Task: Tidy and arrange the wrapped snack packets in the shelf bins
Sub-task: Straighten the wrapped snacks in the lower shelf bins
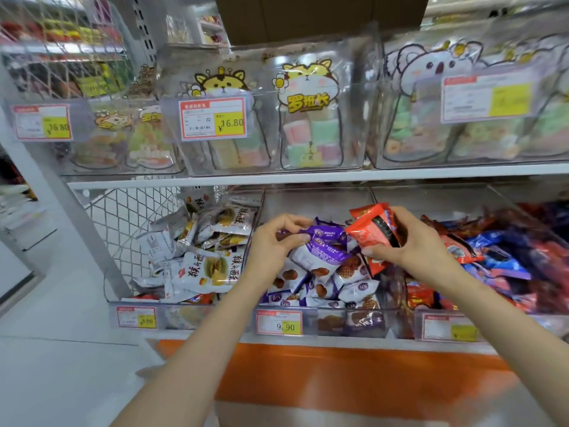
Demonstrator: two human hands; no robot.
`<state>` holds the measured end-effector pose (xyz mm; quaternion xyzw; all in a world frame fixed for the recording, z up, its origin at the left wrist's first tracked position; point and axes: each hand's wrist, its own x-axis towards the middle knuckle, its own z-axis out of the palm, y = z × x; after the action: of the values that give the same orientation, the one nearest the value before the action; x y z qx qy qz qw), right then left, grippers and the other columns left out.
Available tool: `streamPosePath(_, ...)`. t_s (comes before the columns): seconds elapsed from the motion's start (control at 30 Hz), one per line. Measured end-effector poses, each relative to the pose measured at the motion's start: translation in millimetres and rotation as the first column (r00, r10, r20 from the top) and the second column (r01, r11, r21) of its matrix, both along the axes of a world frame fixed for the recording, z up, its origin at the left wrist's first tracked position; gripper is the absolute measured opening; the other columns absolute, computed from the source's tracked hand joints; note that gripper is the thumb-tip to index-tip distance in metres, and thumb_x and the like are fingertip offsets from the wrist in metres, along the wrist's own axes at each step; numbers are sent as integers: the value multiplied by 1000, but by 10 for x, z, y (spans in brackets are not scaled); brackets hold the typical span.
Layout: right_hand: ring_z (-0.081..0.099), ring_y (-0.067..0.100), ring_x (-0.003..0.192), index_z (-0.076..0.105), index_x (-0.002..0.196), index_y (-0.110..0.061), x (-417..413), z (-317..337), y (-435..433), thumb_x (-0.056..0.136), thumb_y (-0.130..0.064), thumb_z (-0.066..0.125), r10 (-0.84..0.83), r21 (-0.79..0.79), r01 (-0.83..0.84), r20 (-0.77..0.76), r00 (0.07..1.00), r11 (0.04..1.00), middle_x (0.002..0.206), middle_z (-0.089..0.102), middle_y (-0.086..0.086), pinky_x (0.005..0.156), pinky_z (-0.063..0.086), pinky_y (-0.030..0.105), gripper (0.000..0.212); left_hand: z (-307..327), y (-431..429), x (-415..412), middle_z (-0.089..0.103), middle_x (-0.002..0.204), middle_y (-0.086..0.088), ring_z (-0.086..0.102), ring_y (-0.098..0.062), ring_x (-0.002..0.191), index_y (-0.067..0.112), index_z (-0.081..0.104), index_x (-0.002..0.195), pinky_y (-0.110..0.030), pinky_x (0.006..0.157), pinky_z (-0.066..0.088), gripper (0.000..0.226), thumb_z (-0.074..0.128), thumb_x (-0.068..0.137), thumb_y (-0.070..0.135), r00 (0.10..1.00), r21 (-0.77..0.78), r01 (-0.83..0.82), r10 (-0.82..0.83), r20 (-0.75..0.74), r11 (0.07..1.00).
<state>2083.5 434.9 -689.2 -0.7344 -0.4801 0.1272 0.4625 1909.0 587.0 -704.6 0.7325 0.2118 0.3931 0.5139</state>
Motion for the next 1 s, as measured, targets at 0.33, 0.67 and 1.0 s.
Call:
streamPosePath(0.33,59,8,82,53,108,-20,388,27,-219,75,-27,76,-171,161,202,-188,967,966,92,64,-8,75,44,20,41,-327,-116,264,48,130,5,41,-14,121,21,48,128,-35,98,39,37,55,92,17,758,592,273,210,-618,758)
streamPosePath(0.67,48,28,124,34,145,-18,609,-296,-156,73,-32,78,-144,-230,232,344,928,945,137,51,11,96,38,33,85,-344,-80,296,51,129,5,49,-10,116,23,52,125,-27,95,40,38,60,89,12,818,441,162,130,-560,883)
streamPosePath(1.0,34,20,136,31,146,-27,556,-178,-186,76,-14,77,-66,-206,105,186,980,973,148,38,2,111,30,35,85,-268,-26,0,49,123,14,42,0,115,23,56,119,-11,93,28,35,62,87,12,912,541,77,159,-377,837)
